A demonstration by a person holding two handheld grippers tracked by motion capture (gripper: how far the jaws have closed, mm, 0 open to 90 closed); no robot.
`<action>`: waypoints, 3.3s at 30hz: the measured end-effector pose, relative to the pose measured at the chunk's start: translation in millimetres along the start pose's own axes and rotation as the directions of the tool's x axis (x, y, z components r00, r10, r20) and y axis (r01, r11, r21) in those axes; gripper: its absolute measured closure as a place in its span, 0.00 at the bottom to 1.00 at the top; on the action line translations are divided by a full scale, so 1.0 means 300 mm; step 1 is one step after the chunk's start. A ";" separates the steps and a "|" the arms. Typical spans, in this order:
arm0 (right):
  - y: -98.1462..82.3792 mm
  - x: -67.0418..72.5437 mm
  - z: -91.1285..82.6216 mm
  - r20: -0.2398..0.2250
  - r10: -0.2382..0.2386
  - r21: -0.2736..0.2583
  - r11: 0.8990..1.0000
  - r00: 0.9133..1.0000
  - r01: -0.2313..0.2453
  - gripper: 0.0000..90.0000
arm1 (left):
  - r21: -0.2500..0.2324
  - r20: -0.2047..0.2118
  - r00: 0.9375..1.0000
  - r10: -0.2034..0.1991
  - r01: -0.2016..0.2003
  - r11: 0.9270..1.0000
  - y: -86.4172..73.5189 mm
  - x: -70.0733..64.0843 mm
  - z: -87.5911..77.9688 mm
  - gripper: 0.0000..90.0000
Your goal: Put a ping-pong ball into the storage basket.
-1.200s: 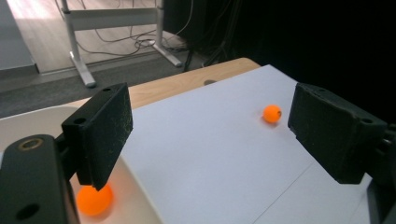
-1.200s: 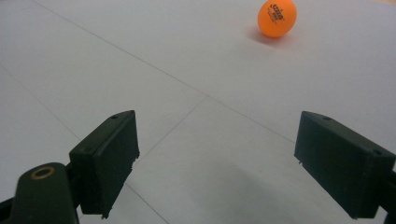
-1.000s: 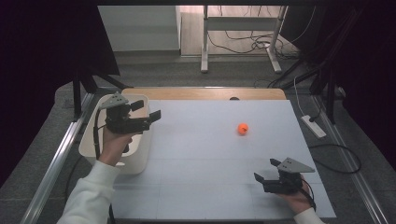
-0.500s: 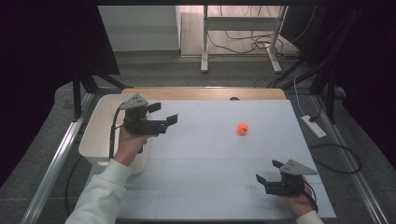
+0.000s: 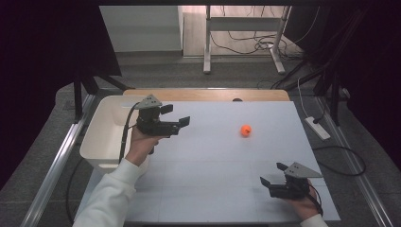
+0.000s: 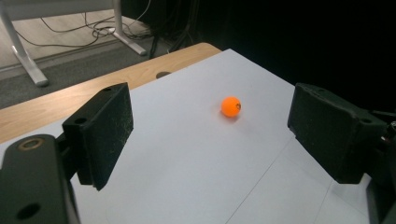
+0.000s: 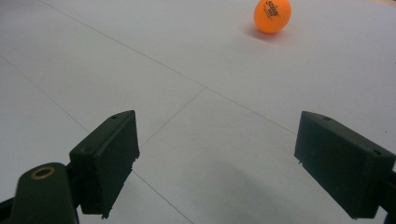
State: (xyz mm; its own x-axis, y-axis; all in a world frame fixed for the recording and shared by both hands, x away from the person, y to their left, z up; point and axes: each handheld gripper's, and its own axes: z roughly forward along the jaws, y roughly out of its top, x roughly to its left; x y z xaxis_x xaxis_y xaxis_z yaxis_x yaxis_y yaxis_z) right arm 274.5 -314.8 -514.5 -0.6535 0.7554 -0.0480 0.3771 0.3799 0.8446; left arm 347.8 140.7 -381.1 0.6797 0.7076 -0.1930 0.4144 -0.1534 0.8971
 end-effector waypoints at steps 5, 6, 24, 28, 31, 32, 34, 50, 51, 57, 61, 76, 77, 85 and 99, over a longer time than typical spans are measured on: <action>0.000 0.000 0.001 -0.001 0.000 0.000 1.000 1.000 0.000 0.15 | 0.011 0.010 1.000 0.000 0.000 1.000 -0.003 -0.008 0.024 0.17; 0.000 0.001 0.001 -0.003 -0.003 0.000 1.000 1.000 0.003 0.15 | 0.011 0.010 1.000 0.000 0.000 1.000 -0.003 -0.008 0.024 0.17; -0.003 0.002 -0.006 0.004 0.004 0.003 1.000 1.000 -0.004 0.15 | 0.056 0.031 0.999 0.023 -0.025 0.998 -0.010 -0.047 0.122 0.16; -0.003 0.002 -0.006 0.003 0.003 0.003 1.000 1.000 -0.003 0.15 | 0.064 0.032 0.999 0.018 -0.020 0.998 -0.011 -0.047 0.142 0.16; -0.003 0.002 -0.005 0.003 0.004 0.002 1.000 1.000 -0.004 0.15 | 0.076 0.036 0.999 0.016 -0.019 0.997 -0.014 -0.050 0.162 0.16; -0.003 0.002 -0.005 0.003 0.004 0.002 1.000 1.000 -0.004 0.15 | 0.080 0.036 0.999 0.020 -0.023 0.997 -0.015 -0.051 0.168 0.16; -0.003 0.002 -0.005 0.005 0.003 0.005 1.000 1.000 -0.003 0.15 | 0.087 0.037 0.999 0.017 -0.020 0.996 -0.018 -0.053 0.182 0.16; -0.004 0.002 -0.007 0.003 0.005 0.002 1.000 1.000 -0.005 0.15 | 0.107 0.032 0.999 0.031 -0.034 0.994 -0.018 -0.068 0.266 0.17; -0.004 0.002 -0.006 0.001 0.005 -0.001 1.000 1.000 -0.005 0.15 | 0.110 0.034 0.999 0.032 -0.036 0.993 -0.017 -0.070 0.273 0.17; -0.006 0.001 -0.008 0.003 0.004 -0.001 1.000 1.000 -0.004 0.15 | 0.134 0.034 0.998 0.060 -0.064 0.989 -0.018 -0.085 0.324 0.17; -0.007 0.001 -0.008 0.003 0.005 0.001 1.000 1.000 -0.005 0.15 | 0.146 0.035 0.997 0.071 -0.075 0.986 -0.026 -0.094 0.350 0.17; -0.007 0.002 -0.012 0.004 0.007 0.000 1.000 1.000 -0.007 0.15 | 0.185 0.051 0.994 0.098 -0.106 0.977 -0.047 -0.120 0.427 0.16; -0.007 0.002 -0.012 0.004 0.007 -0.001 1.000 1.000 -0.007 0.15 | 0.185 0.052 0.994 0.098 -0.106 0.977 -0.049 -0.123 0.433 0.16; -0.005 0.002 -0.013 0.004 0.008 -0.008 1.000 1.000 -0.008 0.15 | 0.189 0.057 0.992 0.113 -0.122 0.974 -0.056 -0.142 0.478 0.17; -0.005 0.002 -0.013 0.002 0.006 -0.009 1.000 1.000 -0.006 0.15 | 0.219 0.080 0.990 0.114 -0.130 0.967 -0.084 -0.167 0.551 0.17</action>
State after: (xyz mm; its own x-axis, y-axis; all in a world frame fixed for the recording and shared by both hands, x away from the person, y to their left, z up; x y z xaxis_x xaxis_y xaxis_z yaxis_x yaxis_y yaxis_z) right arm 270.9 -316.9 -513.8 -0.6502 0.7585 -0.0441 0.3750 0.3709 0.8496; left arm 403.4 -4.9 -459.8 0.7690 0.6279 -0.1202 0.4453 -0.3911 0.8054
